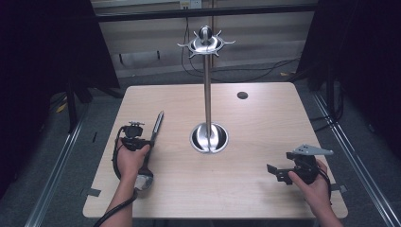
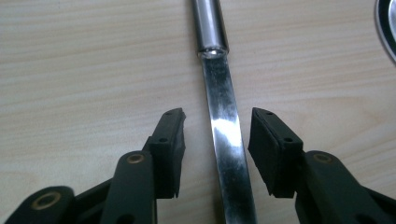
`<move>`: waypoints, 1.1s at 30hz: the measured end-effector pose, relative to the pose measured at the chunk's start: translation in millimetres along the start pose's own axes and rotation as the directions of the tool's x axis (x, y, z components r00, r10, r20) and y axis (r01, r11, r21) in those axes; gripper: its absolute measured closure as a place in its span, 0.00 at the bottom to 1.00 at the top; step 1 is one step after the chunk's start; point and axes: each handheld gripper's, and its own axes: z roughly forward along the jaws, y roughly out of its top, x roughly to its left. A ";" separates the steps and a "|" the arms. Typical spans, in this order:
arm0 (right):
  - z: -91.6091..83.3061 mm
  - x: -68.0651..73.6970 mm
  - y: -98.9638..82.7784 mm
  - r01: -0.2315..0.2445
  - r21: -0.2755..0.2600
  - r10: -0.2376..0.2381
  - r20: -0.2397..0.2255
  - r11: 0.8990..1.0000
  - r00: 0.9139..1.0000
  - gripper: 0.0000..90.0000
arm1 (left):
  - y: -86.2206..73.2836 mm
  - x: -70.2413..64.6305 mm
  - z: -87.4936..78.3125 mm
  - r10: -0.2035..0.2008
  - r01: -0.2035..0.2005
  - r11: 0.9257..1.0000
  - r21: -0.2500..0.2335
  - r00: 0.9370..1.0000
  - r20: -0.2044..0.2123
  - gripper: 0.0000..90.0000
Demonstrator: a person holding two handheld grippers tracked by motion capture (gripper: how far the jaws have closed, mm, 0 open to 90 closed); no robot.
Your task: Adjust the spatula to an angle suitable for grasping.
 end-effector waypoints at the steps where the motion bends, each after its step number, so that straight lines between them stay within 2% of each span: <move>1: 1.3 0.6 1.0 0.000 -0.002 0.000 -0.003 1.000 1.000 0.02 | 0.2 -0.5 0.0 0.015 -0.015 1.000 0.019 1.000 0.009 0.60; 4: 3.3 1.5 2.5 0.005 0.003 -0.005 -0.009 1.000 1.000 0.02 | 0.3 -4.1 1.4 0.026 -0.026 0.999 0.048 1.000 0.000 0.60; 5: 4.1 1.5 3.1 0.005 0.003 -0.005 -0.012 1.000 1.000 0.02 | 1.0 -6.0 2.2 0.039 -0.038 0.996 0.080 0.999 -0.013 0.60; 6: 4.1 1.5 3.1 0.005 0.003 -0.005 -0.012 1.000 1.000 0.02 | 1.0 -6.0 2.2 0.039 -0.038 0.996 0.080 0.999 -0.013 0.60; 8: 5.3 0.4 3.2 -0.001 0.003 0.001 -0.015 1.000 1.000 0.02 | 1.7 -7.7 4.9 0.049 -0.045 0.993 0.112 0.998 -0.033 0.61; 14: 5.3 -0.2 3.6 0.003 0.001 -0.003 -0.014 1.000 1.000 0.02 | 4.5 -10.2 7.4 0.061 -0.058 0.986 0.154 0.998 -0.015 0.64; 15: 5.7 -0.3 3.4 0.006 0.003 -0.006 -0.013 1.000 1.000 0.02 | 7.5 -11.2 7.4 0.071 -0.070 0.981 0.181 0.997 -0.002 0.73; 17: 6.0 -0.4 3.4 0.009 0.003 -0.009 -0.014 1.000 1.000 0.02 | 9.0 -11.1 7.7 0.077 -0.074 0.980 0.184 0.997 -0.009 0.75; 19: 6.5 -0.3 3.5 0.010 0.006 -0.010 -0.014 1.000 1.000 0.02 | 10.1 -11.7 8.3 0.049 -0.049 0.980 0.195 0.999 0.002 0.80; 21: 6.9 -0.3 3.5 0.006 0.004 -0.006 -0.019 1.000 1.000 0.02 | 9.9 -12.5 8.1 0.035 -0.032 0.981 0.192 0.999 -0.013 0.81; 23: 7.7 -0.1 3.3 0.004 0.006 -0.004 -0.022 1.000 1.000 0.02 | 8.9 -10.8 8.0 0.064 -0.063 0.982 0.179 0.998 -0.001 0.83; 25: 8.0 0.1 3.2 0.003 0.007 -0.003 -0.025 1.000 1.000 0.03 | 7.9 -11.3 6.8 0.075 -0.073 0.981 0.180 0.997 0.000 0.83; 26: 8.4 0.3 3.1 0.005 0.007 -0.004 -0.030 1.000 1.000 0.02 | 6.8 -11.3 7.1 0.057 -0.056 0.985 0.166 0.998 -0.001 0.83; 27: 8.5 0.8 3.1 0.008 0.007 -0.007 -0.032 1.000 0.999 0.03 | 6.1 -8.7 5.7 0.067 -0.069 0.984 0.165 0.998 0.014 0.84; 28: 8.4 0.9 3.2 0.009 0.006 -0.008 -0.032 1.000 0.999 0.02 | 5.2 -8.0 4.5 0.061 -0.063 0.985 0.159 0.998 0.019 0.84; 31: 7.6 1.0 3.7 0.009 -0.002 -0.009 -0.032 1.000 0.999 0.03 | 4.1 -6.5 -2.7 0.075 -0.078 0.990 0.119 0.997 0.025 0.84; 33: 7.3 0.6 3.8 0.003 -0.002 -0.003 -0.032 1.000 0.999 0.02 | 4.1 -5.8 -10.4 0.073 -0.076 0.994 0.083 0.996 0.049 0.84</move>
